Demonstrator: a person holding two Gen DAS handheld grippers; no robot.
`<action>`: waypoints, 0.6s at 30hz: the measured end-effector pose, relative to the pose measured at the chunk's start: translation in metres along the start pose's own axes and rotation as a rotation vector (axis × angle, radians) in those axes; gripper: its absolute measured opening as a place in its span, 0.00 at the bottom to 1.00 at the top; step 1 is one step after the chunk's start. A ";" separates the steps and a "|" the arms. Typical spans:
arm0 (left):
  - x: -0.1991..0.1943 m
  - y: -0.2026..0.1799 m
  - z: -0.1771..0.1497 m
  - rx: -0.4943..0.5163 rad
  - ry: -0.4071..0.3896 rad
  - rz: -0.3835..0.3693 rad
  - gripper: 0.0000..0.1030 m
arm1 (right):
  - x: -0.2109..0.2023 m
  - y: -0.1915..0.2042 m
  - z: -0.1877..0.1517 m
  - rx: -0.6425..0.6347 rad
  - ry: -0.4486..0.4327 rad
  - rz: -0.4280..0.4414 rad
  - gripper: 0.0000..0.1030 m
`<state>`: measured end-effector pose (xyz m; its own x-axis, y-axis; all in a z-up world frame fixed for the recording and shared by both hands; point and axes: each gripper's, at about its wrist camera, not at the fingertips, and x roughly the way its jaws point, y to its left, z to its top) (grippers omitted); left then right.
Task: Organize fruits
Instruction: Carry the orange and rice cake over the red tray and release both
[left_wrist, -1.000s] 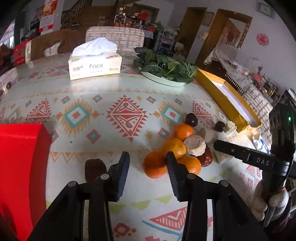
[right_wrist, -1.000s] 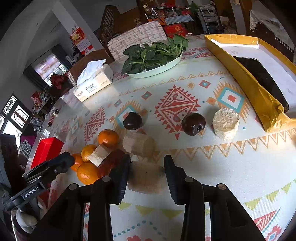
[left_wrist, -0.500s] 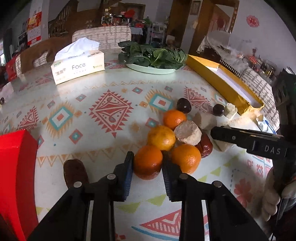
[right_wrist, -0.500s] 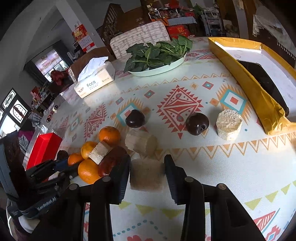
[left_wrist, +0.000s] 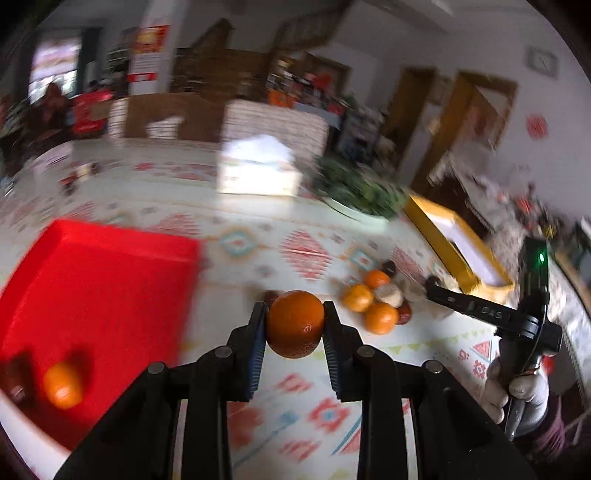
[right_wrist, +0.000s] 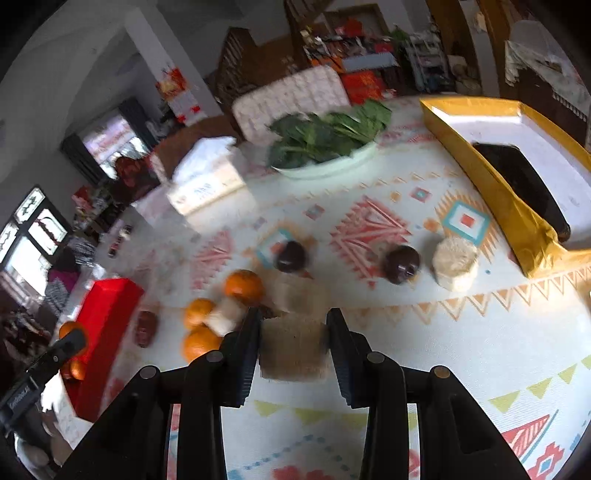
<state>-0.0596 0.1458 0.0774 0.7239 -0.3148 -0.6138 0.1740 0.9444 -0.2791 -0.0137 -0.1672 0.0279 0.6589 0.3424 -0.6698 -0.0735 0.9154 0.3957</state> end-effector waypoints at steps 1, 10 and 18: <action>-0.014 0.016 -0.002 -0.033 -0.015 0.024 0.27 | -0.004 0.003 0.001 0.008 -0.007 0.031 0.39; -0.060 0.118 -0.015 -0.210 -0.063 0.186 0.27 | -0.006 0.087 -0.002 -0.005 0.090 0.285 0.39; -0.048 0.181 0.004 -0.223 -0.004 0.270 0.27 | 0.043 0.227 -0.026 -0.218 0.230 0.384 0.39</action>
<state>-0.0603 0.3325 0.0594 0.7268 -0.0555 -0.6846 -0.1738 0.9495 -0.2614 -0.0222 0.0611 0.0727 0.3728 0.6791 -0.6324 -0.4496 0.7283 0.5171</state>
